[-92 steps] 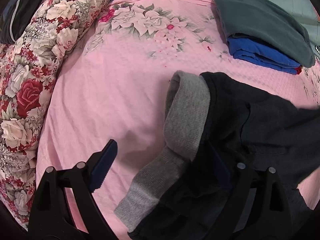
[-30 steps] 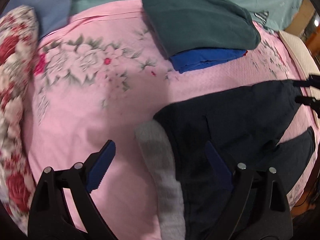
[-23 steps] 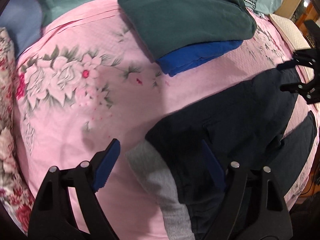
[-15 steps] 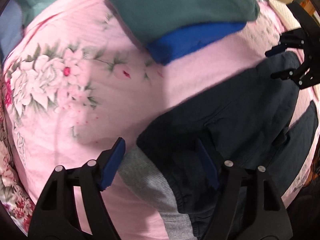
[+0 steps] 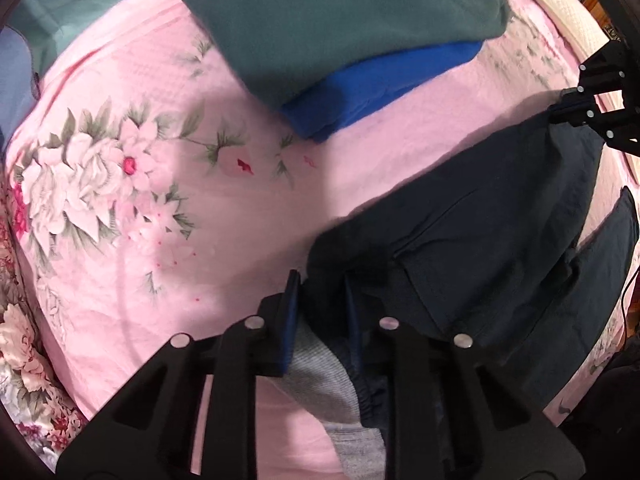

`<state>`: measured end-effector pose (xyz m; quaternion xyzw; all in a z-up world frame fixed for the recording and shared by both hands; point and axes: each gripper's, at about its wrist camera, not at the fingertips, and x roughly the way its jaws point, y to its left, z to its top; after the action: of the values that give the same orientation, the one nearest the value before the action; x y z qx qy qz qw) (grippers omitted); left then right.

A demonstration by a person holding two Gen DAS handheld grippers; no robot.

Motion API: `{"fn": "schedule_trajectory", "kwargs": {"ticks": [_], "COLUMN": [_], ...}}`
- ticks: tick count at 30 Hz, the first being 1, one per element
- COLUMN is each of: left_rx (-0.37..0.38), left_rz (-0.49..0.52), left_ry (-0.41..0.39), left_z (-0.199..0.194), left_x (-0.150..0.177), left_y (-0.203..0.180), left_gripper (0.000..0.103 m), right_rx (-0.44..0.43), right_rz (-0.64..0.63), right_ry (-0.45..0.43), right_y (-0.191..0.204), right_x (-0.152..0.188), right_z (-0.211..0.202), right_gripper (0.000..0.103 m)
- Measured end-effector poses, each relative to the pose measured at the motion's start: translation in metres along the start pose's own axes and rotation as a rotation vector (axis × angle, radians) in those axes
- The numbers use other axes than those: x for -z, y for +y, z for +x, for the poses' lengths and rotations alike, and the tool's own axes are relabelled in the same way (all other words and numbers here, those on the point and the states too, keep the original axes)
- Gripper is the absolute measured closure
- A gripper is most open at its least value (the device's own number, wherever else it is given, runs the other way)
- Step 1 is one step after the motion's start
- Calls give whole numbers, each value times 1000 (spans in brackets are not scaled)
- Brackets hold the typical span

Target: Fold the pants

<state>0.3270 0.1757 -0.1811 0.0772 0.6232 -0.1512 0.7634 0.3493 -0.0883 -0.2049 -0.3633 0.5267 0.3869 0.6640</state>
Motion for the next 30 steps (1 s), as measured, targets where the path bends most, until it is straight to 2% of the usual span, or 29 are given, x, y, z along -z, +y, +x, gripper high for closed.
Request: {"fn": "schedule_trajectory", "kwargs": {"ticks": [4,8,11,13,14,15,17,18,22,25,26,27,28,29,30], "left_rx": [-10,7,-1,8,6,6,8,7,4,1,-5,-12,-16,-19,-30], "left_rz": [26,66,129,164,170,169,154,146,102,87,87,87,88,87,87], "left_ry": [-89,-189,-233,-251,-255,-257,-257,-259,-263,-258,-255,-251,-247,-244,-243], "left_z": [-39,-90,-113,-125,-127,-127,-128,-129,-127,-126,-125,-124,-124,-123,-123], "left_x": [12,40,61,82,88,97,99,101,104,103,102,102,101,100,100], "left_y": [-7,-22,-47,-61,-63,-66,-67,-68,-74,-74,-73,-74,-73,-73,-72], "left_gripper": [84,84,84,84,84,84,84,84,84,84,84,84,84,84,84], "right_rx": [8,12,2,56,63,62,99,103,183,120,103,90,82,80,83], "right_rz": [-13,-45,-65,-50,-20,8,28,-8,-172,-212,-211,-200,-178,-152,-150], "right_ry": [-79,-155,-162,-167,-160,-151,-187,-189,-114,-10,18,46,74,51,17], "right_y": [14,44,72,81,76,74,68,68,64,54,51,50,50,51,56], "right_x": [17,37,51,57,56,54,51,46,24,11,8,8,9,12,17], "right_z": [-47,-94,-108,-98,-92,-87,-82,-74,-38,-3,9,16,20,14,4], "right_gripper": [103,103,103,103,96,65,37,34,34,34,37,68,86,95,99]}}
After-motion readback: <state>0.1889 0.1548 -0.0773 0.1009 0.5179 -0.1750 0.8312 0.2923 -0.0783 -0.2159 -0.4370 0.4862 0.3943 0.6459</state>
